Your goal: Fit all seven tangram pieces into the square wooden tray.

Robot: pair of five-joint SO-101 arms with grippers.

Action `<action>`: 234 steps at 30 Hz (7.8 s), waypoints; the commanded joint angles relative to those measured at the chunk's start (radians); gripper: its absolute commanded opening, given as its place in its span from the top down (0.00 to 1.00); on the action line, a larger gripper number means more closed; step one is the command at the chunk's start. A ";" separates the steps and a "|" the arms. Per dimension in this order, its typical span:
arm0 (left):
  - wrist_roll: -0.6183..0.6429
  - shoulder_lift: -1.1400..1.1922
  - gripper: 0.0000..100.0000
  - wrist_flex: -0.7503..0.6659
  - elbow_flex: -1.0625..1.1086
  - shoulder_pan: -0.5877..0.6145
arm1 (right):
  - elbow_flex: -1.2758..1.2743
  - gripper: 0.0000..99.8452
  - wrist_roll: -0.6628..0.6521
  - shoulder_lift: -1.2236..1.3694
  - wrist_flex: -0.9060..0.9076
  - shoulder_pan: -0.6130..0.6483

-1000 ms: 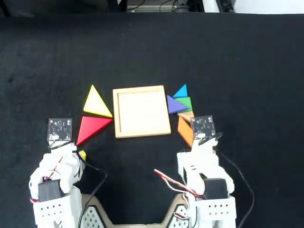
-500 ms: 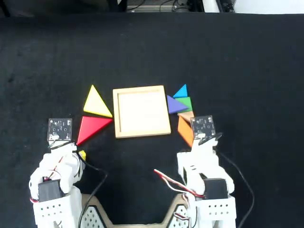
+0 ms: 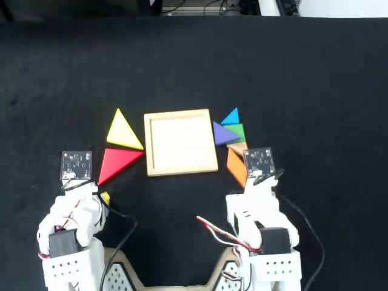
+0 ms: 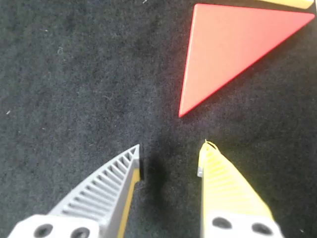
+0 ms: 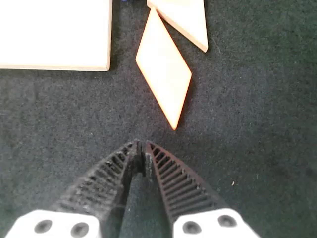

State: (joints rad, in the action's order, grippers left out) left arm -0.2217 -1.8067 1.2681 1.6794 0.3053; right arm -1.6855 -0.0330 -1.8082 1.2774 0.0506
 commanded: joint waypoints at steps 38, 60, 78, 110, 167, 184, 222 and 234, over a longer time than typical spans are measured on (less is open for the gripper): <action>-0.006 -0.009 0.80 0.005 0.019 0.007 | -0.002 0.99 -0.006 -0.042 0.008 -0.014; -0.006 -0.009 0.80 0.005 0.019 0.007 | -0.002 0.99 -0.006 -0.042 0.008 -0.014; -0.006 -0.009 0.80 0.005 0.019 0.007 | -0.002 0.99 -0.006 -0.042 0.008 -0.014; -0.006 -0.009 0.80 0.005 0.019 0.007 | -0.002 0.99 -0.006 -0.042 0.008 -0.014; 0.029 0.018 0.80 -0.233 -0.509 -0.179 | -0.001 0.99 -0.009 -0.044 -0.483 -0.008; 0.373 1.250 0.80 -0.018 -1.251 -0.202 | -0.001 0.99 -0.127 -0.035 -0.532 0.074; 0.766 2.282 0.61 -0.087 -1.774 -0.137 | -0.002 0.99 -0.239 -0.033 -0.477 0.078; 0.772 2.343 0.61 -0.086 -1.830 -0.196 | -0.002 0.99 -0.239 -0.033 -0.477 0.078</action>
State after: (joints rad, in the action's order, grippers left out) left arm 0.5347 0.5393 1.1945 -0.0821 0.1304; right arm -1.6855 -0.2662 -1.8082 0.8002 0.1135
